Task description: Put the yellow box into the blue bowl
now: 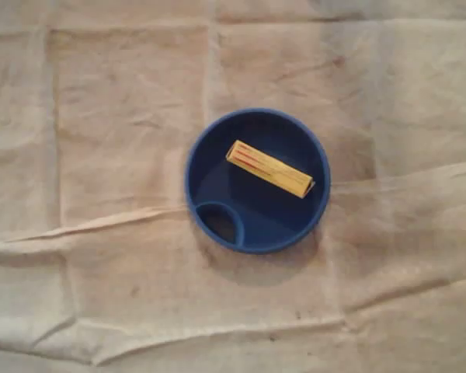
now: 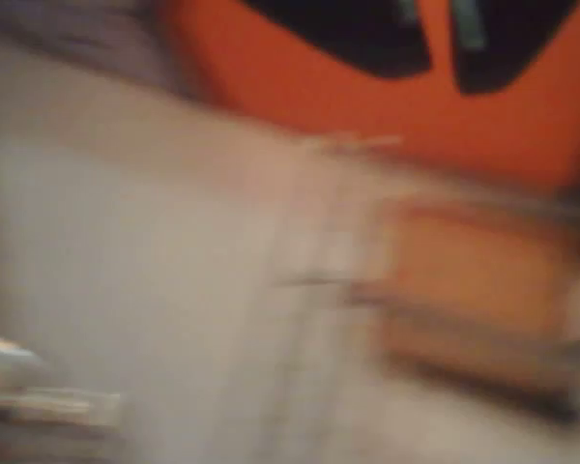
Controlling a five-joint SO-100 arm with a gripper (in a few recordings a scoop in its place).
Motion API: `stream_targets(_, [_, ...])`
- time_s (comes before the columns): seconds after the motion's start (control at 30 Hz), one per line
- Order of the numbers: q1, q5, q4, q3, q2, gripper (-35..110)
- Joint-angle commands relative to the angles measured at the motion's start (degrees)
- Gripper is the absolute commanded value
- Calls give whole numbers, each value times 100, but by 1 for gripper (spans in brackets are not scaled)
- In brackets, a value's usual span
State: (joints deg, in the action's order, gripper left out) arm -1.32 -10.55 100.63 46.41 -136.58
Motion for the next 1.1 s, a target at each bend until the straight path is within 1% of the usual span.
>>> stream_targets(0.0, [114, 62, 26, 396, -483, 0])
stream_targets(0.4, [123, 44, 9, 3138, -2619, 0])
stream_targets(0.7, [132, 53, 9, 4772, -3718, 0])
stream_targets(1.07, [141, -9, 9, 5458, -4632, 0])
